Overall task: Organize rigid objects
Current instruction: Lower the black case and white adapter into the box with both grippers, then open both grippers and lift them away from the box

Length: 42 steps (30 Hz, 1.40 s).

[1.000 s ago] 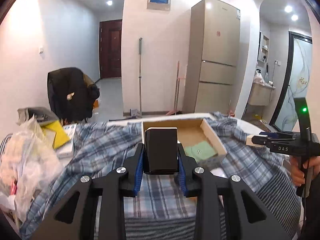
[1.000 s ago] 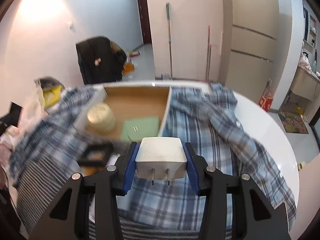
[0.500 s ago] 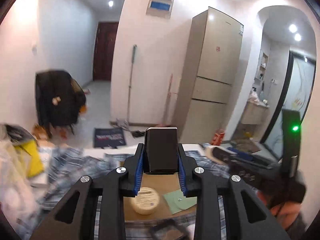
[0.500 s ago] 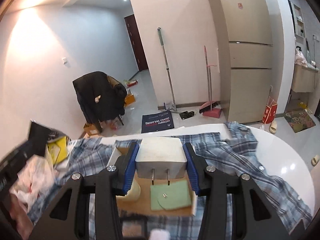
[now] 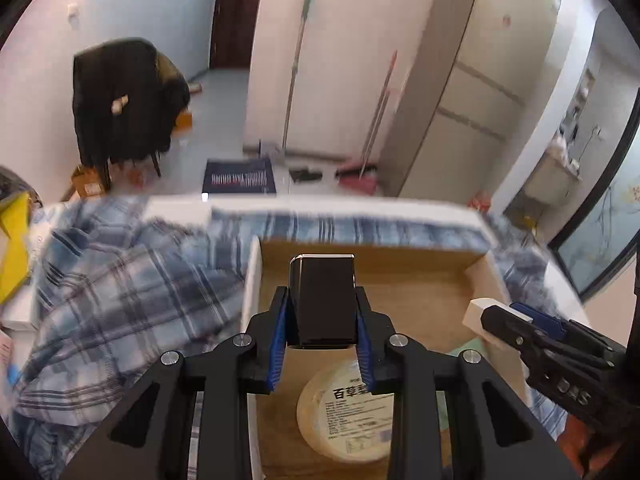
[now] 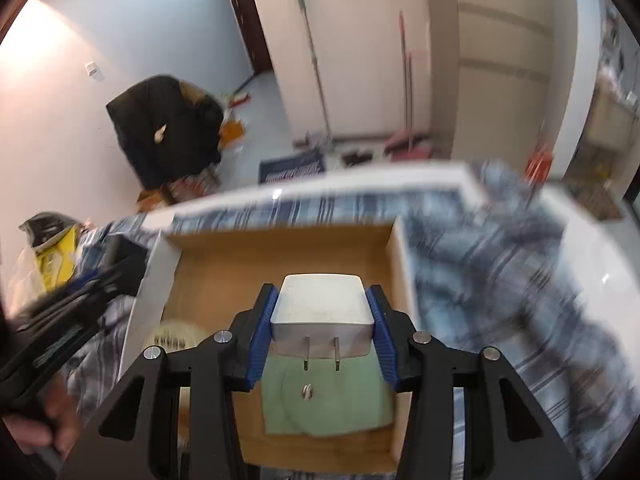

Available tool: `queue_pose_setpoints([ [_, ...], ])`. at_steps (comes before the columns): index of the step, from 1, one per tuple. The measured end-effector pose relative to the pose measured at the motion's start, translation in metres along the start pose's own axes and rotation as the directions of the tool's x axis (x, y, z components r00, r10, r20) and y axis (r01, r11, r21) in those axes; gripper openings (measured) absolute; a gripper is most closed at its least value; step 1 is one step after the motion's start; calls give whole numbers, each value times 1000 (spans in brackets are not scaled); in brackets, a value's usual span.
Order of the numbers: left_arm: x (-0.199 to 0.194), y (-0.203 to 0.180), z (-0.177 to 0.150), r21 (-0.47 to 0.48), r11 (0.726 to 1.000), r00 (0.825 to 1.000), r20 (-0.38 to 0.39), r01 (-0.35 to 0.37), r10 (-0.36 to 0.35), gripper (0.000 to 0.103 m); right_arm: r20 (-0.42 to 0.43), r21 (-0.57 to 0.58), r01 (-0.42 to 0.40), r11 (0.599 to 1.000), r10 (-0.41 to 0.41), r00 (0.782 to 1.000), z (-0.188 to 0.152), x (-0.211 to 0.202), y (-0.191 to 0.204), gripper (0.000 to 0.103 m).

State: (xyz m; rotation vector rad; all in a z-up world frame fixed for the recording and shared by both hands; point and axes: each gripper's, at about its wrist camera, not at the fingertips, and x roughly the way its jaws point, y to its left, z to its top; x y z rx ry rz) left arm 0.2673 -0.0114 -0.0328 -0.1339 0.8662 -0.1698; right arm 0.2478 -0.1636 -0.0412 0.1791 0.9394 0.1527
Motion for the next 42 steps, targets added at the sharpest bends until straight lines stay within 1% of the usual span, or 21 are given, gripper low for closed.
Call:
queue_pose_setpoints([
  [2, 5, -4, -2, 39, 998, 999, 16, -43, 42, 32, -16, -18, 10, 1000, -10, 1000, -1, 9, 1, 44],
  [5, 16, -1, -5, 32, 999, 999, -20, -32, 33, 32, 7, -38, 41, 998, -41, 999, -5, 15, 2, 44],
  [9, 25, 1, -9, 36, 994, 993, -51, -104, 105, 32, -18, -41, 48, 998, -48, 999, -4, 25, -3, 44],
  [12, 30, 1, -11, 48, 995, 993, -72, -86, 90, 32, -28, -32, 43, 999, -44, 999, -3, 28, -7, 44],
  [15, 31, -1, -12, 60, 994, 993, -72, -87, 91, 32, -26, -48, 53, 997, -55, 998, -4, 30, -6, 44],
  [20, 36, 2, -10, 32, 997, 991, -109, -77, 80, 34, -17, -74, 67, 995, -69, 997, -6, 31, -2, 44],
  [23, 31, 3, -7, 17, 998, 993, -104, -58, 59, 41, -10, -101, 63, 993, -64, 998, -7, 30, 0, 45],
  [25, 21, 0, -5, 27, 997, 995, -76, -70, 72, 58, 14, -126, 68, 990, -66, 998, -7, 25, 4, 52],
  [26, 14, -4, -3, 37, 997, 996, -48, -70, 72, 62, 37, -140, 74, 987, -69, 997, -6, 21, 7, 55],
  [27, 4, -6, 0, 46, 996, 997, -10, -74, 74, 64, 66, -153, 81, 985, -72, 995, -5, 15, 10, 61],
  [28, -7, -8, 3, 51, 994, 995, 31, -92, 90, 65, 106, -164, 91, 982, -74, 992, -4, 5, 12, 62],
  [29, -22, -9, 6, 54, 992, 990, 87, -113, 108, 69, 131, -166, 98, 981, -76, 988, -1, -4, 14, 62],
  [30, -37, -10, 8, 52, 991, 983, 144, -123, 114, 75, 153, -165, 103, 981, -77, 985, 1, -14, 16, 62],
  [31, -51, -11, 10, 46, 991, 974, 196, -125, 114, 78, 178, -162, 105, 981, -76, 981, 3, -27, 16, 62],
  [32, -73, -12, 11, 41, 992, 957, 272, -119, 104, 82, 199, -159, 103, 982, -70, 978, 5, -38, 17, 62],
  [34, -101, -13, 12, 39, 993, 930, 357, -108, 87, 84, 250, -153, 91, 984, -51, 967, 7, -65, 18, 63],
  [36, -132, -19, 9, 45, 994, 897, 437, -104, 74, 85, 301, -148, 96, 984, -48, 952, 6, -91, 18, 64],
  [37, -145, -21, 7, 52, 993, 882, 467, -103, 67, 85, 328, -143, 96, 985, -44, 944, 4, -105, 18, 64],
  [39, -176, -28, 0, 54, 990, 856, 511, -130, 84, 85, 376, -133, 82, 988, -26, 926, 0, -131, 17, 64],
  [40, -190, -31, -3, 49, 988, 835, 541, -144, 95, 85, 399, -132, 74, 989, -15, 917, -2, -146, 17, 64],
  [42, -225, -38, -14, 45, 990, 779, 622, -134, 77, 88, 435, -142, 63, 988, 5, 900, -7, -171, 22, 64],
])
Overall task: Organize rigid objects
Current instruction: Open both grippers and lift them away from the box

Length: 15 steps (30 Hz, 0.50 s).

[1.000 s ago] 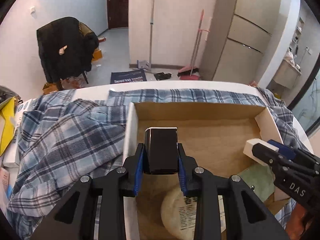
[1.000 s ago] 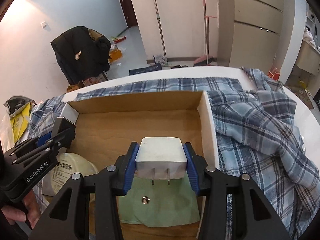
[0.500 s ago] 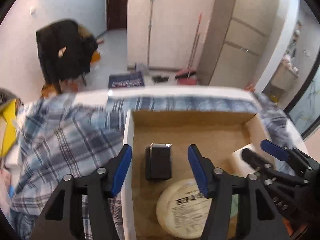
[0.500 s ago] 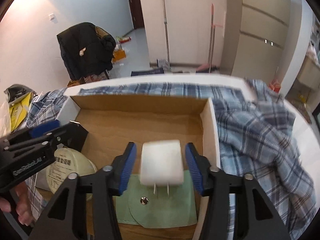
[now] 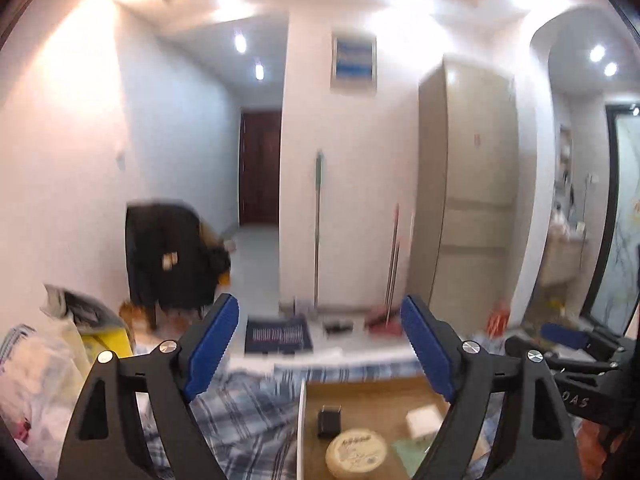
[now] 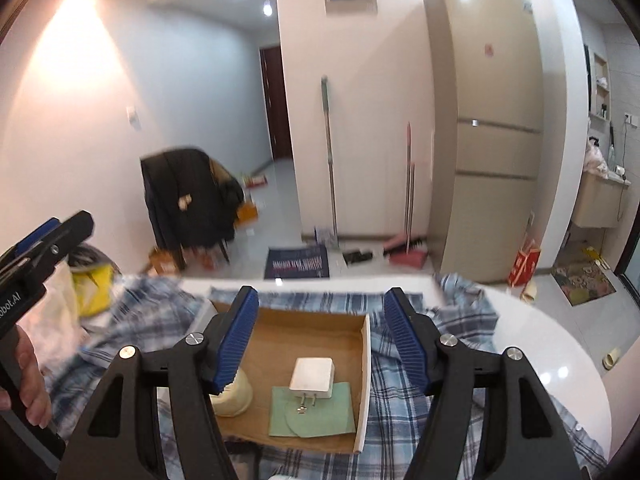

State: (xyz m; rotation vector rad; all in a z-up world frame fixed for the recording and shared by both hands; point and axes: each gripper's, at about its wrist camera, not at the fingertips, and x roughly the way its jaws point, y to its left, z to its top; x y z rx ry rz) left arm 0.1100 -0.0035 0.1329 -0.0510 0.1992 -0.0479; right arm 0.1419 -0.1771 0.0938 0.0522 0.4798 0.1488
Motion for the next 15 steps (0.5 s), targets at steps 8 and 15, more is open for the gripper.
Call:
queue_pose_setpoints([
  [8, -78, -10, 14, 25, 999, 997, 74, 33, -35, 103, 171, 2, 62, 998, -62, 983, -2, -97, 19, 70],
  [15, -138, 5, -14, -39, 999, 986, 167, 33, -26, 103, 242, 2, 34, 999, -33, 970, -27, -145, 18, 92],
])
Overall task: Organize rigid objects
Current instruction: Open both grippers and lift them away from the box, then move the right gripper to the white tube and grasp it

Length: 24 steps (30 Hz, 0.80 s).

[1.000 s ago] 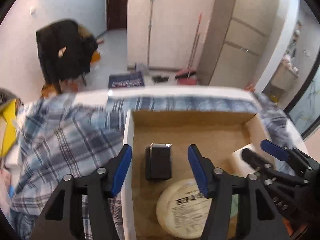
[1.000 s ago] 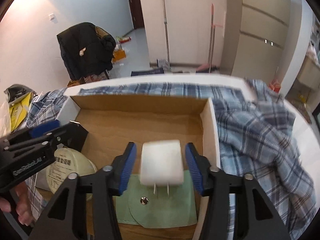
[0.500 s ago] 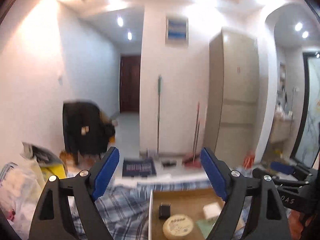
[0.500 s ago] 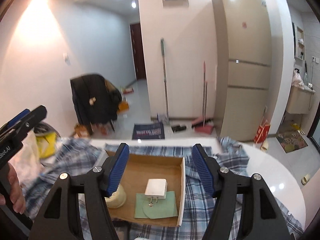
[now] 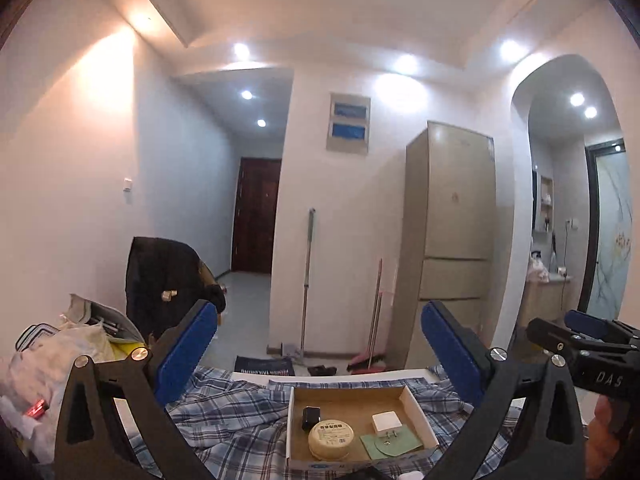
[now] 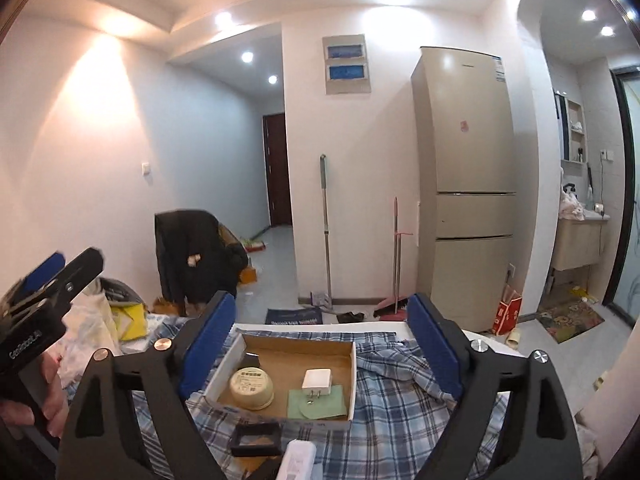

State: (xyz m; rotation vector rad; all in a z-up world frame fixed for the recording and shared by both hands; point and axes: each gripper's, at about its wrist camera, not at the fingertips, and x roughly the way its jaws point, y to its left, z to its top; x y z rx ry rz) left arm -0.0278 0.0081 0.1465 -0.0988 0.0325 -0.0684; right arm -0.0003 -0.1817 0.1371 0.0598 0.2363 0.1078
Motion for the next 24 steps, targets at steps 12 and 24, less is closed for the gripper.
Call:
queue_pose_setpoints([
  [12, -31, -1, -40, 1, 1000, 1000, 2, 31, -31, 103, -55, 98, -36, 995, 42, 998, -32, -7, -11, 95],
  [24, 29, -10, -118, 24, 998, 967, -253, 50, -43, 103, -224, 94, 23, 995, -2, 975, -86, 39, -17, 93],
])
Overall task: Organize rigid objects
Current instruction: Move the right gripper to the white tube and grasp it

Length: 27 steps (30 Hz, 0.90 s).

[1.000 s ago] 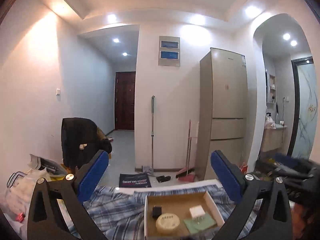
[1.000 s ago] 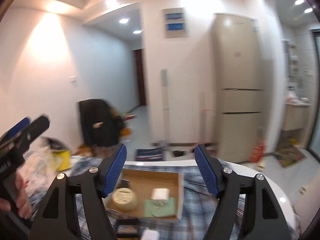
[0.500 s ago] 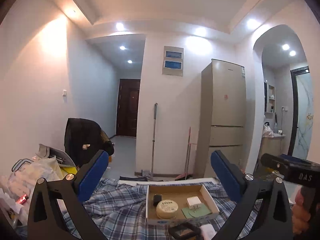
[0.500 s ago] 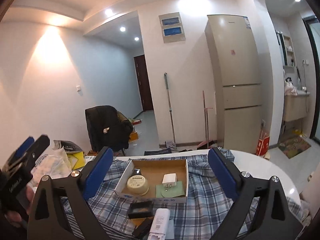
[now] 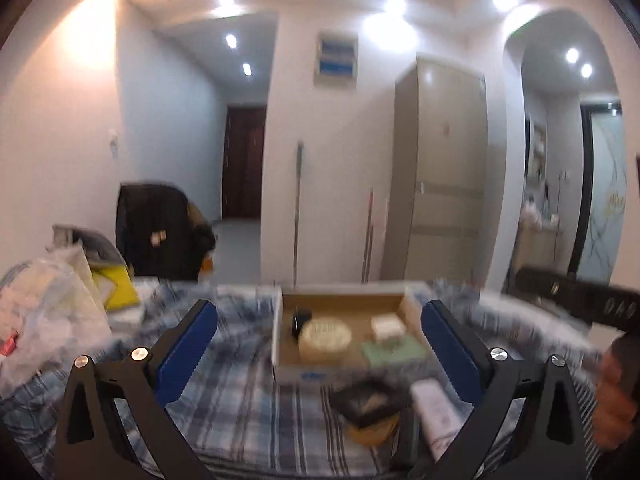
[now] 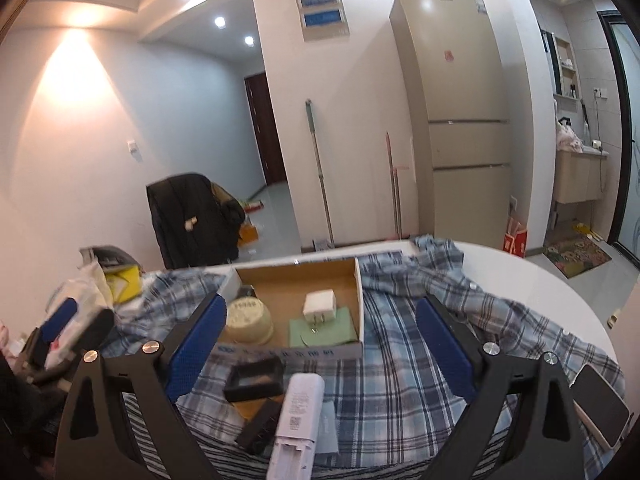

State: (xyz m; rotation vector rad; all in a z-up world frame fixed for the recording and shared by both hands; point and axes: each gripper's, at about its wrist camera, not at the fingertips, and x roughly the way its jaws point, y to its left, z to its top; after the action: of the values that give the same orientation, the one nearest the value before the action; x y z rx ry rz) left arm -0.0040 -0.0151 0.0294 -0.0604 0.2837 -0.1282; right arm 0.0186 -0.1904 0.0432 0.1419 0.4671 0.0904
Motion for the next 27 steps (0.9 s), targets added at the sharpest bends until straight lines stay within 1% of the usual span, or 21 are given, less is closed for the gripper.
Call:
queue_pose_setpoints([
  [1, 4, 1, -5, -6, 1000, 1000, -5, 10, -10, 103, -17, 0, 3, 1000, -3, 1000, -3, 4, -2, 91],
  [3, 9, 3, -14, -10, 1000, 1000, -2, -8, 8, 103, -45, 5, 9, 1000, -9, 999, -7, 11, -6, 91],
  [5, 15, 5, -22, -12, 1000, 1000, -23, -14, 13, 103, -63, 11, 24, 1000, -23, 998, -13, 18, -10, 89],
  [8, 18, 7, -27, -21, 1000, 999, -39, 3, -4, 103, -96, 24, 29, 999, -27, 995, -19, 30, -16, 87],
  [10, 18, 8, -26, -27, 1000, 999, -34, 14, -15, 103, -127, 20, 24, 1000, -21, 992, -24, 40, -16, 83],
  [13, 13, 9, -27, -29, 1000, 1000, -12, 7, -7, 103, -172, -1, 22, 1000, -22, 985, -31, 49, -14, 78],
  [15, 9, 8, -28, -25, 1000, 1000, 8, -7, 8, 103, -208, -14, 20, 1000, -22, 978, -37, 55, -12, 77],
  [18, 5, 9, -28, -23, 999, 999, 26, -25, 25, 103, -286, -25, -7, 1000, 0, 958, -49, 68, -7, 75],
  [20, 6, 11, -27, -33, 999, 999, 21, -33, 33, 103, -348, -14, -28, 1000, 22, 937, -61, 78, -5, 75],
  [23, 9, 18, -28, -60, 997, 999, 4, -50, 51, 103, -448, 5, -84, 996, 78, 890, -76, 92, 2, 72],
  [24, 10, 20, -27, -70, 996, 999, 1, -53, 54, 103, -466, 9, -95, 995, 88, 880, -79, 94, 3, 70],
  [27, 11, 22, -28, -78, 995, 998, -6, -57, 56, 103, -487, -27, -83, 996, 60, 872, -87, 96, 8, 65],
])
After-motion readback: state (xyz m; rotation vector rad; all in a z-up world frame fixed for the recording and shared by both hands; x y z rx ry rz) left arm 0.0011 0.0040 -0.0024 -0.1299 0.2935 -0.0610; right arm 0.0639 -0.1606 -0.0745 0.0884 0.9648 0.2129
